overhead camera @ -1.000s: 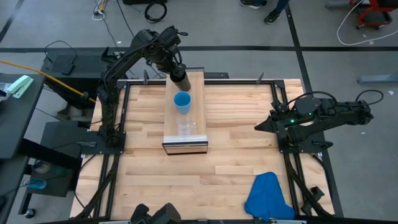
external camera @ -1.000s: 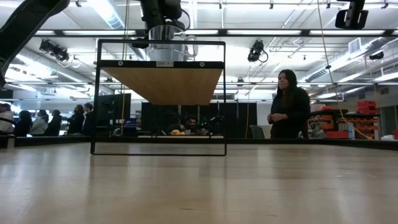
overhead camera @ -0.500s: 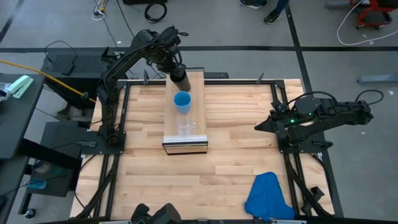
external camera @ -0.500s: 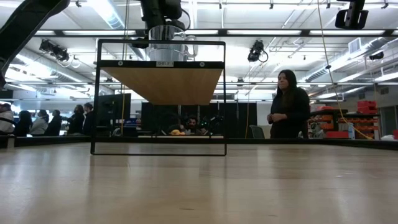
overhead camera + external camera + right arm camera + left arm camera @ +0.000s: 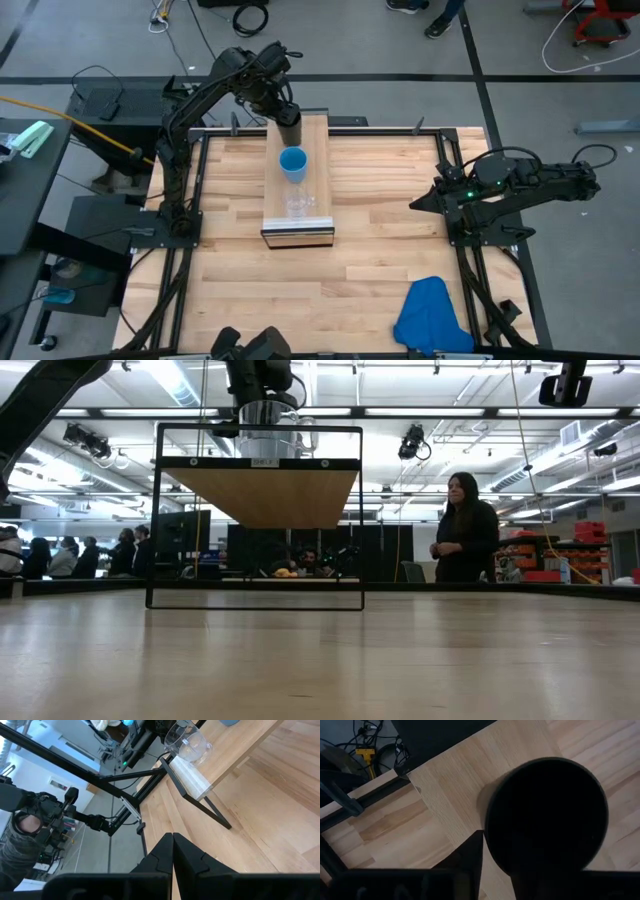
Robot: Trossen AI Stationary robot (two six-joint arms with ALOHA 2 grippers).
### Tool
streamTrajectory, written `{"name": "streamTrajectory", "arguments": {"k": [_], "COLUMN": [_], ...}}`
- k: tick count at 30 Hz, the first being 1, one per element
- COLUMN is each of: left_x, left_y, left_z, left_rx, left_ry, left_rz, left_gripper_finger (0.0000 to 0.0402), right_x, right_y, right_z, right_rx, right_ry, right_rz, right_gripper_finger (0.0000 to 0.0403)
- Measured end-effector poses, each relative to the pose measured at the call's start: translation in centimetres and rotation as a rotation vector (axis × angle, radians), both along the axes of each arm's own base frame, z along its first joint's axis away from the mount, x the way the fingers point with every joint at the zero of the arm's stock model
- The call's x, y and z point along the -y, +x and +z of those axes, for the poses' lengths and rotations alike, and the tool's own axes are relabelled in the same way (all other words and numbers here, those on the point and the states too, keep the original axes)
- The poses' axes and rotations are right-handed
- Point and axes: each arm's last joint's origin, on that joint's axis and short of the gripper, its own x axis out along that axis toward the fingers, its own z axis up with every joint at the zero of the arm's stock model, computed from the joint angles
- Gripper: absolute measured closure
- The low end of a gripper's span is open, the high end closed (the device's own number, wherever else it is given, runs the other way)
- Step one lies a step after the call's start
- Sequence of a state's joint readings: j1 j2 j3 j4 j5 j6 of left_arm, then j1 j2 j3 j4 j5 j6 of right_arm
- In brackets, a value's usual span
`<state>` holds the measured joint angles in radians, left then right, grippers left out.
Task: Stack small to large cups/mugs on shelf
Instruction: Put the black cup on the shelf
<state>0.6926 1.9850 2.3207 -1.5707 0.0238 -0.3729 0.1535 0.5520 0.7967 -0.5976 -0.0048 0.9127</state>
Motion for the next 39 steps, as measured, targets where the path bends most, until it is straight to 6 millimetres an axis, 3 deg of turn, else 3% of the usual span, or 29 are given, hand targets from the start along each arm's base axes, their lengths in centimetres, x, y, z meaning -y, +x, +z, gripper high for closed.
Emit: {"name": "streamTrajectory", "arguments": {"k": [16, 39], "left_x": [0.19, 0.20], "left_y": [0.15, 0.16], "left_z": [0.01, 0.01], "left_rx": [0.035, 0.040], "left_ry": [-0.042, -0.044], "left_rz": [-0.040, -0.068], "left_gripper_finger": [0.0265, 0.0268], "right_x": [0.00, 0.00], "right_y": [0.00, 0.00], "right_z": [0.00, 0.00], "right_rx": [0.001, 0.002], "right_ry": [-0.010, -0.014], "right_rz": [0.004, 0.005], "right_gripper_finger": [0.0387, 0.0387]}}
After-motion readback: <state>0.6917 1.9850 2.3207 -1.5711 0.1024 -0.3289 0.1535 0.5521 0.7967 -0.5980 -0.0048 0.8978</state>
